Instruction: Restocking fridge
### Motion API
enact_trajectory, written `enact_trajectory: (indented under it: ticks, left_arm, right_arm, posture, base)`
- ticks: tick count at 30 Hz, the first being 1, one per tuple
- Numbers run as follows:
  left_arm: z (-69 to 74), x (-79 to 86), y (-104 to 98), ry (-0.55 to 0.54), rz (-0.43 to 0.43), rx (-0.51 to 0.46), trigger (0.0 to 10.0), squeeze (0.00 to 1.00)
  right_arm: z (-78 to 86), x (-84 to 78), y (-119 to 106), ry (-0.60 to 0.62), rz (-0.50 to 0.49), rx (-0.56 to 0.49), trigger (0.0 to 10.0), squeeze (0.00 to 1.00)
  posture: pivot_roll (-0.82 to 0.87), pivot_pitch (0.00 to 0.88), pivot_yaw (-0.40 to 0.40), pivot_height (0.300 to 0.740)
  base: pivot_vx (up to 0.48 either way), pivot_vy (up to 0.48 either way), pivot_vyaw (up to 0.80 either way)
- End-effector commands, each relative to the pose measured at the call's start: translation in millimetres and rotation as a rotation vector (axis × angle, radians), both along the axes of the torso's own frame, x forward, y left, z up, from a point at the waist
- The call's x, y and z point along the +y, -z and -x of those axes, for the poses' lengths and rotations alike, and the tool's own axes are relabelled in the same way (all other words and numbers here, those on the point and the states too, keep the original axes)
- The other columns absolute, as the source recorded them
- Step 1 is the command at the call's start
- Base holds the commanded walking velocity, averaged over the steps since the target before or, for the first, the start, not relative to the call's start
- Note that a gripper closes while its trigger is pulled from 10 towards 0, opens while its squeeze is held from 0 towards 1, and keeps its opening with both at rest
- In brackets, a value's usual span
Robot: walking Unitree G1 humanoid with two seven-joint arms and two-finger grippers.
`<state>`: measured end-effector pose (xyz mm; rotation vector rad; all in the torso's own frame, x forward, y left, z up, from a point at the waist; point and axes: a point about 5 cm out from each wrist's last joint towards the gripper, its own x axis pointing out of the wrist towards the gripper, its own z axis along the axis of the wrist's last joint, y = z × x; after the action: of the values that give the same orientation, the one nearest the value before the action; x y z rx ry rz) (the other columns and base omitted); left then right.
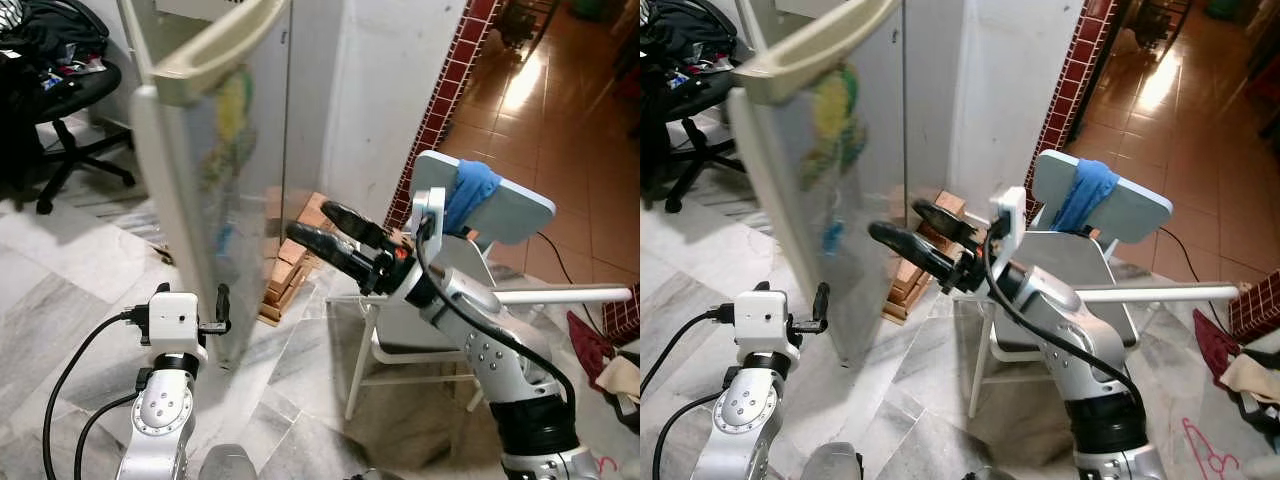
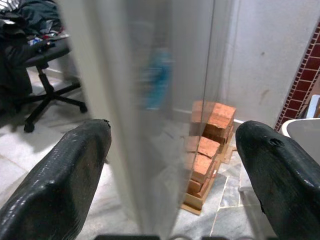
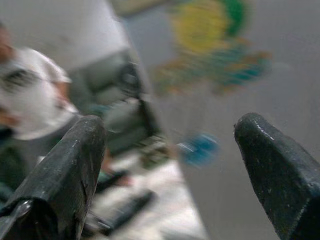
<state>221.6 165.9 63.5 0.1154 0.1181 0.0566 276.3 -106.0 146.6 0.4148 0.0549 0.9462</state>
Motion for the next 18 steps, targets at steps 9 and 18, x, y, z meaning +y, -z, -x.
enact_trajectory:
  ticks: [9, 18]
  left_arm:
    - [-3.8, 6.0, -1.1, -0.018, -0.039, 0.012, 10.0, 0.00]
    - [0.0, 2.1, 0.8, -0.021, -0.005, 0.028, 10.0, 0.00]
  right_arm:
    - [-13.8, -30.2, 21.3, 0.448, 0.223, -0.091, 10.0, 0.00]
    - [-14.9, -43.2, 29.2, 0.609, 0.281, -0.098, 10.0, 0.00]
  posture:
    - [0.14, 0.000, -0.060, 0.740]
    - [0.12, 0.000, -0.072, 0.740]
  base:
    - [0.000, 0.161, 0.00]
    - [0.000, 0.472, 0.00]
